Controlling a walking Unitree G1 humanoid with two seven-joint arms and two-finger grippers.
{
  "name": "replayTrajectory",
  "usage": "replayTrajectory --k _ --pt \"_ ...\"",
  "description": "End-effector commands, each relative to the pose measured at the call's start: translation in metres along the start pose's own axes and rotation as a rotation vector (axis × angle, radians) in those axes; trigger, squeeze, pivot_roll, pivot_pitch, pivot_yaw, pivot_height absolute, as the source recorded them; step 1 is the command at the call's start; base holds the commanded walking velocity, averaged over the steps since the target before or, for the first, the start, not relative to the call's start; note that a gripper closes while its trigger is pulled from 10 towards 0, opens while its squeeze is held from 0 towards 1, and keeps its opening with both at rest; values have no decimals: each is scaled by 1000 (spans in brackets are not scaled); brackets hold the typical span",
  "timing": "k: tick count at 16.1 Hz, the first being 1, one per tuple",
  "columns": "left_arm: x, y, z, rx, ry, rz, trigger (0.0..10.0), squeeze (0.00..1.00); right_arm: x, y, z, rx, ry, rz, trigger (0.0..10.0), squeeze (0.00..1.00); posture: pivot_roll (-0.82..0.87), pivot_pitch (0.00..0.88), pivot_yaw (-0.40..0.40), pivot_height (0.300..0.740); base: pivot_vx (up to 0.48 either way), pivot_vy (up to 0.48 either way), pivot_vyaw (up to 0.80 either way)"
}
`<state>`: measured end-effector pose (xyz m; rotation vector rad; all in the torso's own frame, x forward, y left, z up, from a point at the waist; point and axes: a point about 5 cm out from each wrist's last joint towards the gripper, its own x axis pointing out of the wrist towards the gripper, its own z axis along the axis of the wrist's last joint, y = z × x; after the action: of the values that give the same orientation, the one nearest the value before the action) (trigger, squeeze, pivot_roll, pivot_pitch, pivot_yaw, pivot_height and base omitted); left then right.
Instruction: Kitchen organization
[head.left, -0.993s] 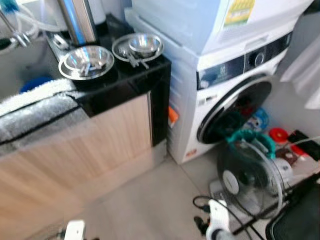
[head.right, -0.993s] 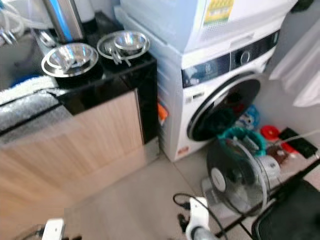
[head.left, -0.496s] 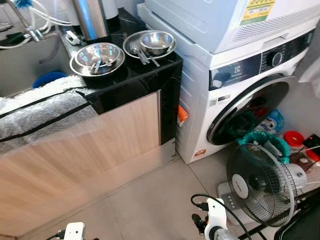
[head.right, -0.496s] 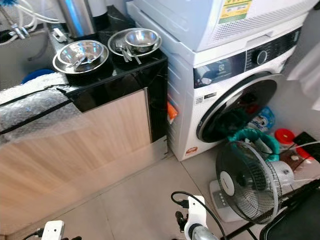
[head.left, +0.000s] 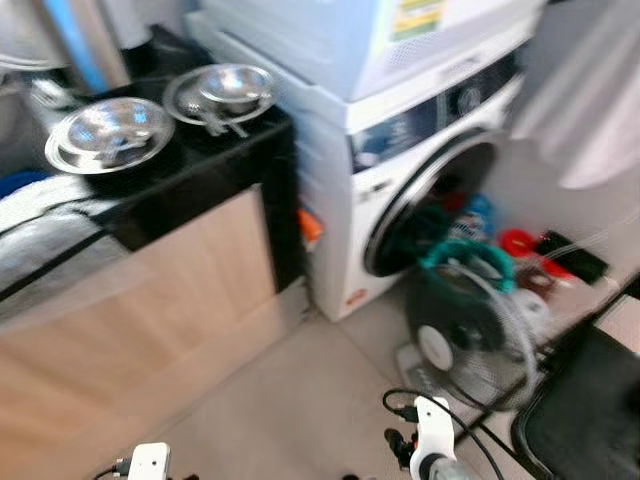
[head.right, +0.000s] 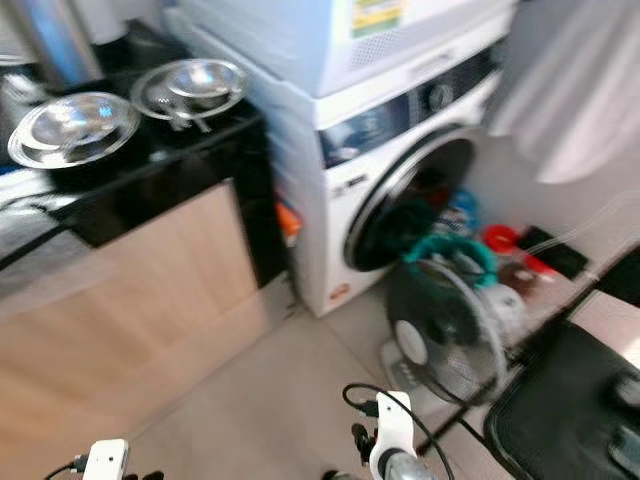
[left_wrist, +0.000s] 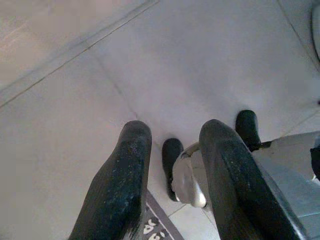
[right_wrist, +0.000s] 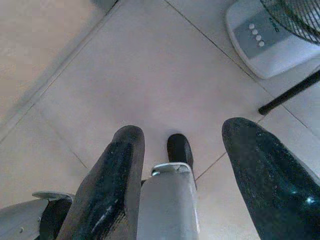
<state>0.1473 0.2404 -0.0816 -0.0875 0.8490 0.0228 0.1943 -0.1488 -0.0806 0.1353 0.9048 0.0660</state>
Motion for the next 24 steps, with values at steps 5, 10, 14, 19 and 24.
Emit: replayTrajectory --k 5,10,14,19,24 --pt "-3 2 -8 5 32 1 10000 0 -1 1 -4 11 6 5 10000 0 -12 112 57 740 0 0 -237" --pt "-3 2 -8 2 26 3 10000 0 -1 1 -4 8 5 8 10000 0 -11 114 52 740 0 0 0" --pt "-3 2 -7 -5 15 7 10000 0 -1 0 -3 10 3 8 10000 0 -11 117 51 740 0 0 0" --pt "-3 3 -8 0 24 12 10000 0 -1 1 -3 11 3 9 10000 0 -8 125 56 740 0 0 0" --pt "-4 5 -8 11 31 14 10000 0 -1 3 -5 16 4 10 10000 0 -13 121 67 740 0 0 0"
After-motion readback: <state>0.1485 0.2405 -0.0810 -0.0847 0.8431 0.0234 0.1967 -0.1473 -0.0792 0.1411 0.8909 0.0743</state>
